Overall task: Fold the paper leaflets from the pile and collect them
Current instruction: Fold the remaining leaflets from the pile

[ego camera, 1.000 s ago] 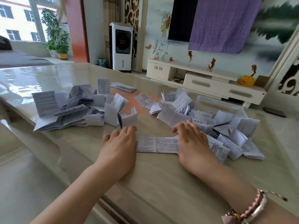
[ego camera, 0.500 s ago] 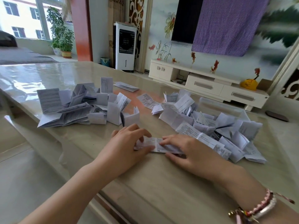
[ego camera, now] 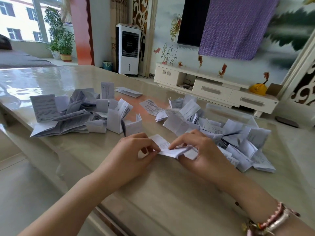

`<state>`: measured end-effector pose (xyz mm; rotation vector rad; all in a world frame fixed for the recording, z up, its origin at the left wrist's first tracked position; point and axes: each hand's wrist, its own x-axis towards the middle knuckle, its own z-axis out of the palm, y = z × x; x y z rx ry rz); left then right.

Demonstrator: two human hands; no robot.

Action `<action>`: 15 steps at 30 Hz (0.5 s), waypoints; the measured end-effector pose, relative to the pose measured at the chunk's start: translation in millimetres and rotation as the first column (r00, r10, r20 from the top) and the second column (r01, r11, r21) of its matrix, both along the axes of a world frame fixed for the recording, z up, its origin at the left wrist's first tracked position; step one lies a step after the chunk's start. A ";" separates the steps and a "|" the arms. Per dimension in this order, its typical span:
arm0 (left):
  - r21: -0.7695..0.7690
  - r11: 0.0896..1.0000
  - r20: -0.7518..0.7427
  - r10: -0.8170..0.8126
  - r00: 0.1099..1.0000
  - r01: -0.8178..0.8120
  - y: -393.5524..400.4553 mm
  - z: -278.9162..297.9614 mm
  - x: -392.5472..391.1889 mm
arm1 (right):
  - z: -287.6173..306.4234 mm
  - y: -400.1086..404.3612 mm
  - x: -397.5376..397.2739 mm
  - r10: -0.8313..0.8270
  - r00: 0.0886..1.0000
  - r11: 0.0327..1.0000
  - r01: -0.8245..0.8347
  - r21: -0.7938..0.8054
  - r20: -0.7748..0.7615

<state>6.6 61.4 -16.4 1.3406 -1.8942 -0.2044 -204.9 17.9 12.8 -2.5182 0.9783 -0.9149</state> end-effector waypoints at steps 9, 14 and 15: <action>0.235 0.972 -0.123 0.051 0.991 -0.021 0.3 0.6 -1.0 | -13.2 -11.0 24.1 -0.180 0.983 0.969 0.170 0.179 0.038; -0.074 0.968 0.083 0.244 0.966 -0.238 -3.6 -7.2 -6.5 | -17.4 -10.1 37.3 -0.271 0.927 0.954 0.295 0.058 -0.258; -0.115 0.969 0.097 0.229 0.969 -0.218 -4.5 -6.1 -8.1 | -17.7 -9.0 38.5 -0.290 0.908 0.949 0.314 0.034 -0.302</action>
